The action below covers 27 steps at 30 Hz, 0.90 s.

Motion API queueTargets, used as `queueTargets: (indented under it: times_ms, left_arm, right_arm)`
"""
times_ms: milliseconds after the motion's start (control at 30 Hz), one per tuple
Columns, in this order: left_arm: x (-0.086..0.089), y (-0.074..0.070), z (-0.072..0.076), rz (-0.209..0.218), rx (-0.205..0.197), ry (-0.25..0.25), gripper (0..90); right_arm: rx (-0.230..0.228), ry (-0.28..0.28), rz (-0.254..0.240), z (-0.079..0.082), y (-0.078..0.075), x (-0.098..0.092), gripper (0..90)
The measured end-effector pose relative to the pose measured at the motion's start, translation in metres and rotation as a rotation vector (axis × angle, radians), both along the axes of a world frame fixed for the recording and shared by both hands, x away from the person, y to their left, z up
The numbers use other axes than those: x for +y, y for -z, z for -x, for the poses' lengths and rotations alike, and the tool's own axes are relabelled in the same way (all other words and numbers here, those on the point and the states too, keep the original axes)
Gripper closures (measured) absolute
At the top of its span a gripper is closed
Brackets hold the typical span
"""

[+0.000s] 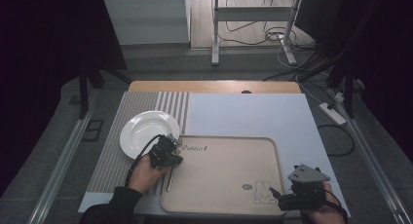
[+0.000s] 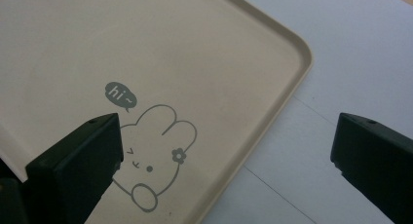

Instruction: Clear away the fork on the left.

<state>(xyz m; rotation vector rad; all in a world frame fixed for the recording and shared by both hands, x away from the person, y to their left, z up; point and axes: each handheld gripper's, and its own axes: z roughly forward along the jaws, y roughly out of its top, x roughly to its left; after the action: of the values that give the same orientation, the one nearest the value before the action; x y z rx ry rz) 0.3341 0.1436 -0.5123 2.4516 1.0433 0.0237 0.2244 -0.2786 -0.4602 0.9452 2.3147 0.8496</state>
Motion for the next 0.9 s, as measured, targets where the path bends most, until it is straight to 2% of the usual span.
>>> queueTargets:
  times_ms: [67, 167, 200, 233, 267, 300, 333, 400, 467, 500, 533, 633, 900]
  left_arm:
    - [0.0, -0.001, 0.0, 0.03, 0.003, 0.009, 86.4]
    - [-0.002, -0.007, 0.004, 0.089, -0.031, 0.033, 78.2]
    - [-0.002, -0.008, 0.004, 0.117, -0.024, 0.045, 76.4]
    - [-0.002, -0.008, 0.004, 0.117, -0.024, 0.045, 73.3]
    - [-0.002, -0.008, 0.004, 0.141, -0.019, 0.048, 73.3]
    - [-0.002, -0.009, 0.004, 0.148, -0.021, 0.051, 69.7]
    - [-0.003, -0.01, 0.006, 0.134, -0.043, 0.058, 67.6]
    - [-0.003, -0.01, 0.007, 0.131, -0.052, 0.064, 62.6]
    - [-0.003, -0.013, 0.009, 0.133, -0.08, 0.079, 58.1]
    - [-0.003, -0.013, 0.009, 0.133, -0.08, 0.079, 55.3]
    - [-0.002, -0.015, 0.01, 0.138, -0.103, 0.085, 52.6]
    - [0.0, -0.017, 0.011, 0.146, -0.114, 0.083, 43.9]
    - [0.013, -0.02, 0.016, 0.158, -0.126, 0.058, 29.8]
  right_arm:
    - [0.0, 0.0, -0.001, 0.0, 0.0, 0.0, 0.0]
    - [0.0, 0.001, -0.002, 0.0, 0.0, 0.0, 0.0]
    - [-0.001, 0.001, -0.002, 0.0, 0.0, 0.0, 0.0]
    - [-0.001, 0.001, -0.002, 0.0, 0.0, 0.0, 0.0]
    - [-0.001, 0.001, -0.002, 0.0, 0.0, 0.0, 0.0]
    - [-0.001, 0.001, -0.002, 0.0, 0.0, 0.0, 0.0]
    - [-0.001, 0.001, -0.002, 0.0, 0.0, 0.0, 0.0]
    - [-0.003, 0.0, -0.002, 0.0, 0.0, 0.0, 0.0]
    - [-0.003, 0.0, -0.002, 0.0, 0.0, 0.0, 0.0]
    - [-0.003, 0.0, -0.002, 0.0, 0.0, 0.0, 0.0]
    - [-0.003, 0.001, -0.002, 0.0, 0.0, 0.0, 0.0]
    - [-0.004, 0.001, -0.003, 0.0, 0.0, 0.0, 0.0]
    - [-0.004, 0.002, -0.005, 0.0, 0.0, -0.001, 0.0]
